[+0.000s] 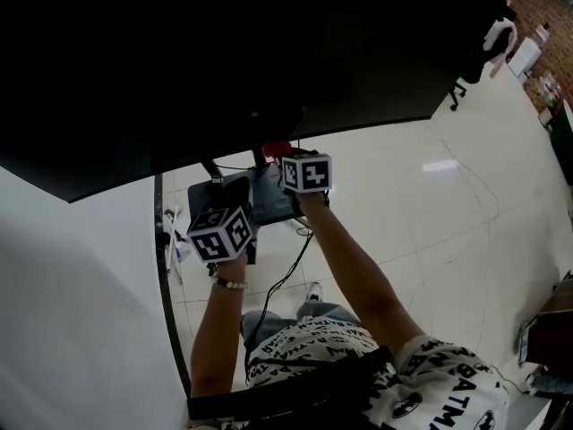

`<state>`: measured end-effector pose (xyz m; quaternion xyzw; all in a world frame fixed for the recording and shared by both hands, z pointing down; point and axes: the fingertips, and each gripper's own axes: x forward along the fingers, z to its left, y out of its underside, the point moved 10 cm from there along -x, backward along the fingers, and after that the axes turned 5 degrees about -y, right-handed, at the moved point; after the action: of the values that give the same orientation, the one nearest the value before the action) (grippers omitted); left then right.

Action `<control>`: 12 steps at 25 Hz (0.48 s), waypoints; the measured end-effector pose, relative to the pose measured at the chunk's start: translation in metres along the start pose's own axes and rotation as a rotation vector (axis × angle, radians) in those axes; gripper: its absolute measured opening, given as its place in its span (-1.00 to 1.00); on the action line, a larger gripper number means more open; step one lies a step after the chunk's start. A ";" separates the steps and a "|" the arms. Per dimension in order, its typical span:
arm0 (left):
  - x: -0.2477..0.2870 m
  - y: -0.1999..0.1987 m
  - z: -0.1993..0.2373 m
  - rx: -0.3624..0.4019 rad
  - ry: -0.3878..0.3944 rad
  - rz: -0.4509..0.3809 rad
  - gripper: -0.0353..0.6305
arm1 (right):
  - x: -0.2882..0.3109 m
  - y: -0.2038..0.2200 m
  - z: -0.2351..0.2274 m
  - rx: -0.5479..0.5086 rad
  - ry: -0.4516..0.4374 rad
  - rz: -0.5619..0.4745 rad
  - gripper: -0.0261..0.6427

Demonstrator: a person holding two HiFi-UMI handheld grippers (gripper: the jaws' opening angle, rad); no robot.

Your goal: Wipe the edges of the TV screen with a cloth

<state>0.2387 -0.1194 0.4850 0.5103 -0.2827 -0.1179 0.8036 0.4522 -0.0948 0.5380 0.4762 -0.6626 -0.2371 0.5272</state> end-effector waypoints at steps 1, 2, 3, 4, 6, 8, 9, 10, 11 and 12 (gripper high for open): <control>0.003 -0.001 -0.008 0.007 0.000 -0.001 -0.90 | -0.005 -0.002 -0.008 -0.007 -0.001 0.004 -0.70; 0.006 -0.002 -0.015 0.014 0.003 -0.003 -0.90 | -0.009 -0.005 -0.016 -0.013 0.003 0.006 -0.70; 0.010 -0.003 -0.023 0.019 0.008 -0.004 -0.90 | -0.013 -0.009 -0.025 -0.017 0.011 0.005 -0.70; 0.014 -0.003 -0.029 0.025 0.016 -0.003 -0.90 | -0.018 -0.011 -0.033 -0.015 0.018 0.005 -0.70; 0.019 0.001 -0.039 0.037 0.033 0.008 -0.90 | -0.024 -0.011 -0.046 -0.009 0.028 0.005 -0.70; 0.026 0.004 -0.045 0.048 0.057 0.018 -0.90 | -0.025 -0.011 -0.055 -0.017 0.039 0.005 -0.70; 0.030 0.005 -0.047 0.050 0.070 0.022 -0.90 | -0.025 -0.012 -0.059 -0.022 0.047 0.003 -0.70; 0.035 0.006 -0.049 0.052 0.083 0.027 -0.90 | -0.025 -0.013 -0.064 -0.021 0.057 -0.001 -0.70; 0.038 0.008 -0.052 0.051 0.096 0.032 -0.90 | -0.027 -0.013 -0.070 -0.014 0.068 -0.003 -0.70; 0.041 0.010 -0.055 0.051 0.112 0.037 -0.90 | -0.028 -0.013 -0.075 -0.006 0.078 -0.005 -0.70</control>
<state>0.3027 -0.0929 0.4902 0.5311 -0.2496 -0.0669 0.8070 0.5262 -0.0613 0.5388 0.4850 -0.6396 -0.2217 0.5537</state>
